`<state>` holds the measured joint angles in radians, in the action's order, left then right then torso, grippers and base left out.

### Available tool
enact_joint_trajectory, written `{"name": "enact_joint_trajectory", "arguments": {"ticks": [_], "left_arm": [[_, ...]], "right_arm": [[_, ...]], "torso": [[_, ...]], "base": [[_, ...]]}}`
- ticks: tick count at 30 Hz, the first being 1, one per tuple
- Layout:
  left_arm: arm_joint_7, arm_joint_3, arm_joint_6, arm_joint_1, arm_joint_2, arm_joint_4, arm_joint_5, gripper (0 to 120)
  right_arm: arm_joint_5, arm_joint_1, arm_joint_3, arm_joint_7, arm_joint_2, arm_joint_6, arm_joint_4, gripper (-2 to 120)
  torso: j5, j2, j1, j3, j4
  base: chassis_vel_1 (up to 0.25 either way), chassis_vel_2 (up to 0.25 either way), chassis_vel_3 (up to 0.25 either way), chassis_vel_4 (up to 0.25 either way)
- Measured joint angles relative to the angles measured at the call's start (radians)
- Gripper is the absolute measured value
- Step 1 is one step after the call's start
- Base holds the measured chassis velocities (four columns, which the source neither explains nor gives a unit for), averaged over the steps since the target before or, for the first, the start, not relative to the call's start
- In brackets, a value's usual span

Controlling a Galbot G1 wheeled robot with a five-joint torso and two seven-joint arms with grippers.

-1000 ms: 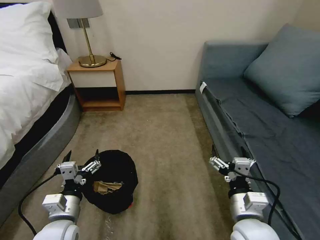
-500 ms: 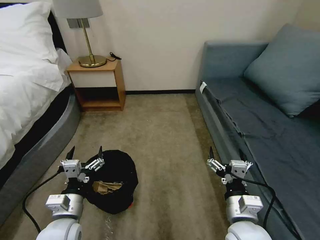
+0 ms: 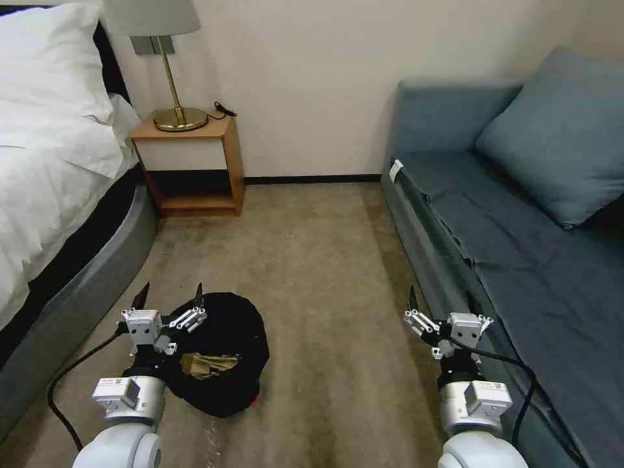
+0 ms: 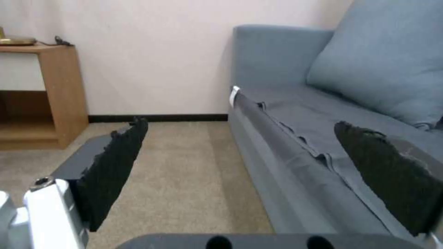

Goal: Pick up the trash bin, then pick up the garbage on the floor and place it into the trash bin.

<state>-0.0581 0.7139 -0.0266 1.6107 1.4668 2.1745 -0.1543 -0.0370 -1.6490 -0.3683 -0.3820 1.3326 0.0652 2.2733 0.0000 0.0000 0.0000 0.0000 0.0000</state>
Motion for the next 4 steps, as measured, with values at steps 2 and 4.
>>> {"name": "enact_joint_trajectory", "arguments": {"ticks": [2, 4], "left_arm": [[0.000, 0.000, 0.000, 0.000, 0.000, 0.000, 0.000, 100], [0.000, 0.000, 0.000, 0.000, 0.000, 0.000, 0.000, 100]], "right_arm": [[0.000, 0.000, 0.000, 0.000, 0.000, 0.000, 0.000, 100], [0.000, 0.000, 0.000, 0.000, 0.000, 0.000, 0.000, 100]], "torso": [[0.0000, 0.000, 0.000, 0.000, 0.0000], [0.0000, 0.000, 0.000, 0.000, 0.0000]], "base": [[0.000, 0.000, 0.000, 0.000], [0.000, 0.000, 0.000, 0.000]]}}
